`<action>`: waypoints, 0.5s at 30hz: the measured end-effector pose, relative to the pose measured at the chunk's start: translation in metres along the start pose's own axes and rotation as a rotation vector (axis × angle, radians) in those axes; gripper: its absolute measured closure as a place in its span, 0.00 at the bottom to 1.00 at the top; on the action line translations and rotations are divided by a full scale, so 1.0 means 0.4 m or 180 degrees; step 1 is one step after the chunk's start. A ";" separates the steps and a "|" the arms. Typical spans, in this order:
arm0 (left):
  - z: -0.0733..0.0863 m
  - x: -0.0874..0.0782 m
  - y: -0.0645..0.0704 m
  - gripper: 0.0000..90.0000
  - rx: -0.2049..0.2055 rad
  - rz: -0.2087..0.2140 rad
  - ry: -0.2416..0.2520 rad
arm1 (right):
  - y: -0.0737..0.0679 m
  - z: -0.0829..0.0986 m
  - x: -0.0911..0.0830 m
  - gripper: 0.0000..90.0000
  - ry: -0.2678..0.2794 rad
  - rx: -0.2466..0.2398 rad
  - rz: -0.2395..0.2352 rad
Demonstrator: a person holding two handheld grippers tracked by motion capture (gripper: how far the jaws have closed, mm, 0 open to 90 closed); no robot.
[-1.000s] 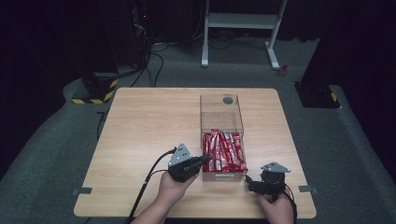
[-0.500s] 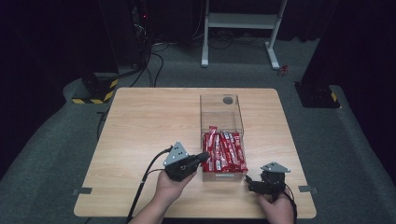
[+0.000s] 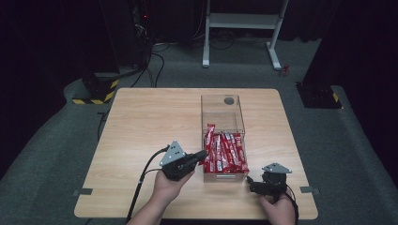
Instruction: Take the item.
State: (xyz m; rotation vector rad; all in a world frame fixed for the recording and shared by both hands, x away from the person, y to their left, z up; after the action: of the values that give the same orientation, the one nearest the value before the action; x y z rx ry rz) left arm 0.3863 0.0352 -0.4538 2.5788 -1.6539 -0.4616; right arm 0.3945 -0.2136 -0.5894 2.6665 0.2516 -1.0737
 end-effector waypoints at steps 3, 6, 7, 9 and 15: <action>-0.001 -0.003 -0.003 1.00 0.0002 -0.0015 0.0006 | 0.000 0.000 0.000 0.09 0.0000 0.0000 0.0000; -0.003 -0.010 -0.009 1.00 0.0001 -0.0030 0.0014 | 0.000 0.000 0.000 0.09 0.0000 0.0000 0.0000; -0.004 -0.012 -0.011 1.00 -0.0007 -0.0040 0.0019 | 0.000 0.000 0.000 0.09 0.0001 0.0000 0.0000; -0.005 -0.019 -0.017 1.00 -0.0019 -0.0052 0.0027 | 0.000 0.000 0.000 0.09 0.0001 -0.0001 0.0000; -0.006 -0.032 -0.033 1.00 -0.0017 -0.0111 0.0026 | 0.000 0.000 0.000 0.09 0.0000 0.0001 0.0000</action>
State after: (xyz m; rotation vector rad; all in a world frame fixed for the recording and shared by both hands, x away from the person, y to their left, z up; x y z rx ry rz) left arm 0.3935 0.0519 -0.4514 2.6058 -1.6052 -0.4559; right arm 0.3945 -0.2135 -0.5894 2.6668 0.2516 -1.0739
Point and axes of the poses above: each handheld gripper's, and its own axes: x roughly forward along the jaws, z roughly out of its underside, y roughly to its right, the point moved 9 cm from there along x, roughly forward along the jaws, and after that the axes turned 13 degrees about z, right-handed, at the moved point
